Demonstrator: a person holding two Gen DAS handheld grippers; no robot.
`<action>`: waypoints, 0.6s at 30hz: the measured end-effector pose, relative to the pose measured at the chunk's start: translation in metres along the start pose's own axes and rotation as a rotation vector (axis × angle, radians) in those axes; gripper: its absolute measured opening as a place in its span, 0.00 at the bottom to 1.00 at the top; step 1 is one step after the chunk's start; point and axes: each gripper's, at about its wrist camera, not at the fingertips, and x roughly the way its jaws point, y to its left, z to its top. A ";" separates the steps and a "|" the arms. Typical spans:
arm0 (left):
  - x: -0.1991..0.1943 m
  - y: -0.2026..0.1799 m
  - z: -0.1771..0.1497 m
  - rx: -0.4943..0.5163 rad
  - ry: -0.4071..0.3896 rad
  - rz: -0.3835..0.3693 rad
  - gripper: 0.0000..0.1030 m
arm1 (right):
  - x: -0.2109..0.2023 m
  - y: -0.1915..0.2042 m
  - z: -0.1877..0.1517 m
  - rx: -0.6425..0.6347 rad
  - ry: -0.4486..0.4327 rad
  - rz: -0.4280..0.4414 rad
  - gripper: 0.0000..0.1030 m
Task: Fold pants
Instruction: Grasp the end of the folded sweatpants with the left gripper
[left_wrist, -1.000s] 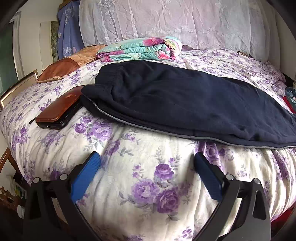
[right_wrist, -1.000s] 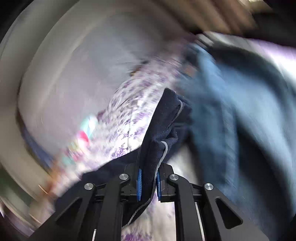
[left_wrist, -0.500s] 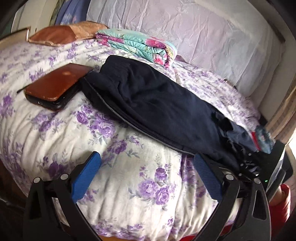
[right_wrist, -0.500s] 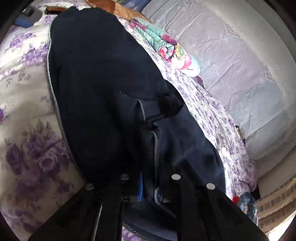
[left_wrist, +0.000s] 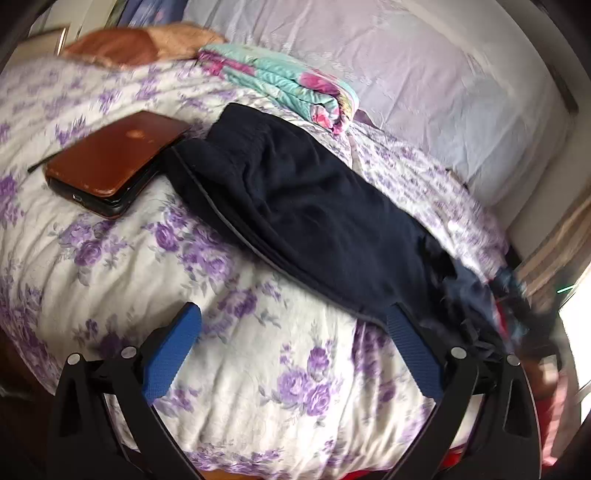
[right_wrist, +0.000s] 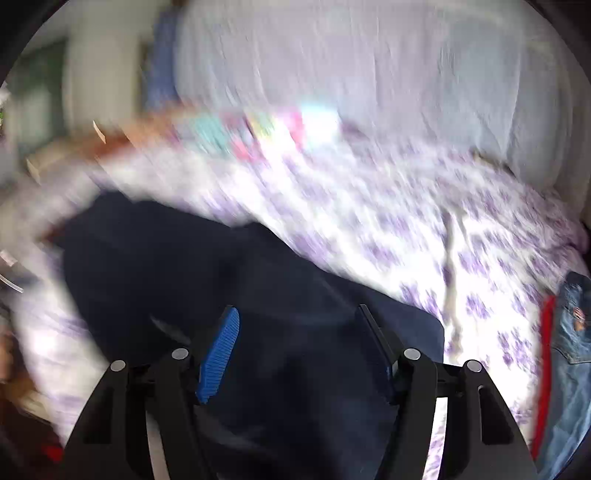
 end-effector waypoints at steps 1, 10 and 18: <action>-0.001 0.005 0.005 -0.028 0.007 -0.011 0.95 | 0.028 0.001 -0.008 -0.011 0.094 0.008 0.67; 0.039 0.046 0.065 -0.296 0.054 -0.069 0.95 | -0.021 -0.063 -0.026 0.333 -0.110 0.338 0.82; 0.063 0.041 0.076 -0.302 -0.034 -0.046 0.93 | -0.005 -0.084 -0.047 0.367 -0.096 0.286 0.82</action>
